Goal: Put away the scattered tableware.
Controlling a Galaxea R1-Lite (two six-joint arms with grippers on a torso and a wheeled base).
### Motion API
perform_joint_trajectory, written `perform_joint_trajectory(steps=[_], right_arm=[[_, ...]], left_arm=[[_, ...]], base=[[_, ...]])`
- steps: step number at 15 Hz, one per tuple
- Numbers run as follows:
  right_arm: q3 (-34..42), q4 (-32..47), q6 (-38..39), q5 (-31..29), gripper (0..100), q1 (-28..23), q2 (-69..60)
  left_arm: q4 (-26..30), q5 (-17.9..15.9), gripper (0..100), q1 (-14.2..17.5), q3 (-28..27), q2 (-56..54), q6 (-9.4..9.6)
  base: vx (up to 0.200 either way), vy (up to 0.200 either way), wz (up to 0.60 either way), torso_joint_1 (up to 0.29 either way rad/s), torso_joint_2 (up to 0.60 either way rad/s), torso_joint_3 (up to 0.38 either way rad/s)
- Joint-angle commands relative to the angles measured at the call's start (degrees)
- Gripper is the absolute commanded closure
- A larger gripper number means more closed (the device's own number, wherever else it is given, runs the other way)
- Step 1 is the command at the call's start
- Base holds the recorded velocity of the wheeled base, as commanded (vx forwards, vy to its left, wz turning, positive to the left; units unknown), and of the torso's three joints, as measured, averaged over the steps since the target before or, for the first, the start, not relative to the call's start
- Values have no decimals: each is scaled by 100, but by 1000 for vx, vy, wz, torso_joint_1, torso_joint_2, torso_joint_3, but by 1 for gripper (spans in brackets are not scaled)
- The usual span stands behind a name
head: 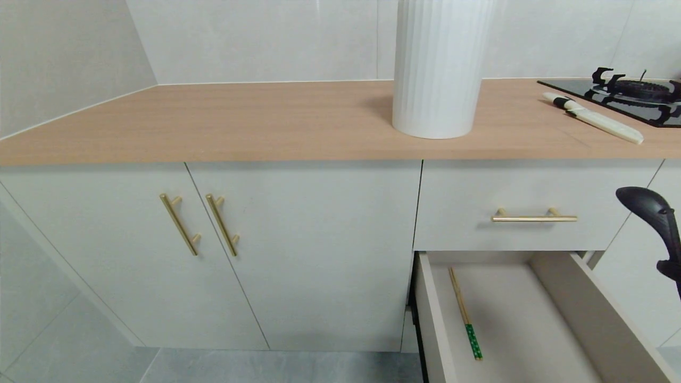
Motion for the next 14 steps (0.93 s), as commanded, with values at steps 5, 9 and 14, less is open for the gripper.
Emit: perform_joint_trajectory(steps=[5, 9, 14], right_arm=[[1078, -1096, -11, 4, 100, 8, 1930], [1596, -2318, -19, -14, 100, 8, 3363], [1702, -3073, 25, -23, 100, 8, 4365]], left_arm=[[-1, -5, 0, 1, 5, 9, -7], [-1, 3, 0, 1, 5, 9, -7], [-1, 3, 0, 1, 5, 9, -7]], base=[[0, 0, 0, 0, 0, 0], [0, 0, 0, 0, 0, 0], [0, 0, 0, 0, 0, 0]])
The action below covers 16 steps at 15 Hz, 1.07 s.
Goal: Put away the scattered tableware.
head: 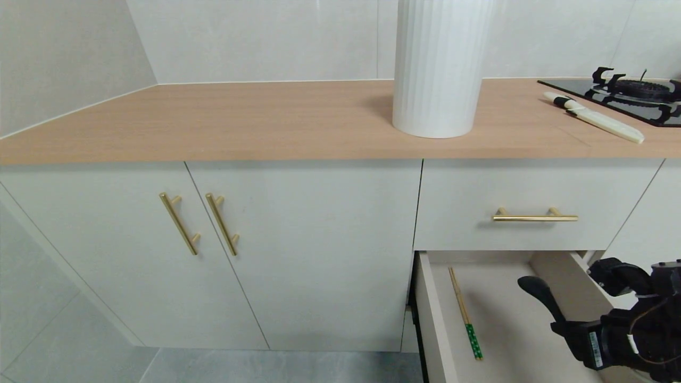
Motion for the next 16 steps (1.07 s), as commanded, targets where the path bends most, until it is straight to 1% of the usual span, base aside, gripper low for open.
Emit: perform_joint_trajectory(steps=[1, 3, 4, 6, 7, 9, 11, 14, 16], right_arm=[[23, -387, 35, -1, 100, -7, 887], [-4, -985, 18, -18, 100, 2, 1581], [-135, -1319, 26, -132, 100, 63, 1994], [-478, -1433, 299, -581, 100, 239, 2750], [-636, -1442, 395, -704, 100, 318, 3102], [-751, -1495, 404, -695, 100, 353, 3550], [-856, -1829, 413, -704, 100, 362, 4042], [-856, -2286, 404, -730, 100, 362, 4438], [-874, -2426, 404, -748, 100, 353, 4552]], left_arm=[[-1, 3, 0, 1, 0, 9, -4], [7, 3, 0, 1, 0, 9, -4], [-1, 3, 0, 1, 0, 9, -4], [-1, 3, 0, 1, 0, 9, -4], [-1, 3, 0, 1, 0, 9, -4], [-1, -5, 0, 1, 0, 9, 5], [-1, 3, 0, 1, 0, 9, -4], [-1, 3, 0, 1, 0, 9, -4], [-1, 3, 0, 1, 0, 9, -4]], base=[[0, 0, 0, 0, 0, 0], [0, 0, 0, 0, 0, 0], [0, 0, 0, 0, 0, 0], [0, 0, 0, 0, 0, 0], [0, 0, 0, 0, 0, 0], [0, 0, 0, 0, 0, 0], [0, 0, 0, 0, 0, 0], [0, 0, 0, 0, 0, 0], [0, 0, 0, 0, 0, 0]])
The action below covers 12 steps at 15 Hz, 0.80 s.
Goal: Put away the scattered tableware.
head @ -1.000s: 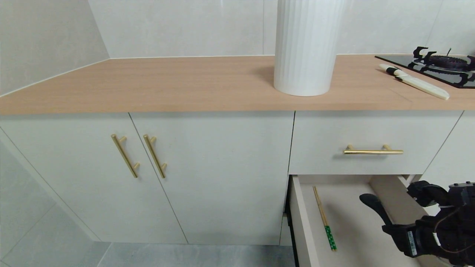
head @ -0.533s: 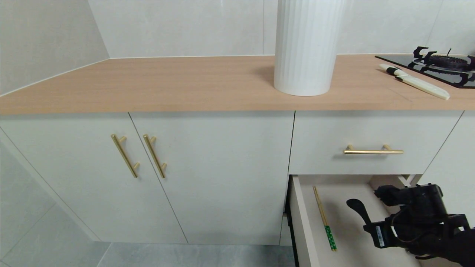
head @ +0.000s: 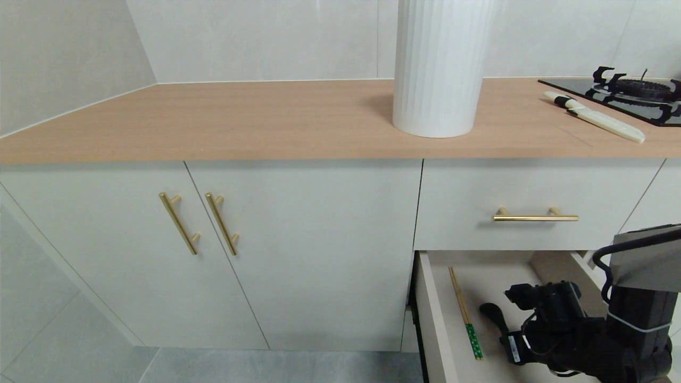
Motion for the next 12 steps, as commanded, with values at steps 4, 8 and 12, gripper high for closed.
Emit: perform_joint_trajectory(steps=[4, 8, 12], right_arm=[[-56, -138, 8, -92, 100, -14, 363], [-73, -138, 17, -136, 100, -40, 363], [-56, -253, 52, -145, 0, -40, 363]], left_arm=[[-1, -5, 0, 1, 0, 9, -2], [-1, 3, 0, 1, 0, 9, -2], [-1, 3, 0, 1, 0, 9, 7]], base=[[0, 0, 0, 0, 0, 0], [0, 0, 0, 0, 0, 0], [0, 0, 0, 0, 0, 0]])
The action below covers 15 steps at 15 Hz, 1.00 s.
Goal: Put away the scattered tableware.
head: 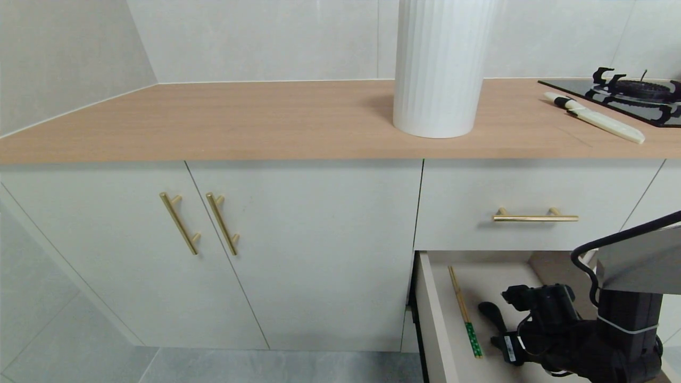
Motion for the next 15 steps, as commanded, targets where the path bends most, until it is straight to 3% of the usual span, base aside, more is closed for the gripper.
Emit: perform_joint_trajectory(steps=[1, 6, 15], right_arm=[[9, 0, 56, -2, 0, 4, -16], [237, 0, 91, -20, 0, 4, -648], [598, 720, 135, -20, 0, -137, -4103]], left_arm=[[-1, 3, 0, -1, 0, 9, 2], [-1, 3, 0, -1, 0, 9, -7], [-1, 3, 0, -1, 0, 9, -7]], base=[[0, 0, 0, 0, 0, 0], [0, 0, 0, 0, 0, 0], [0, 0, 0, 0, 0, 0]])
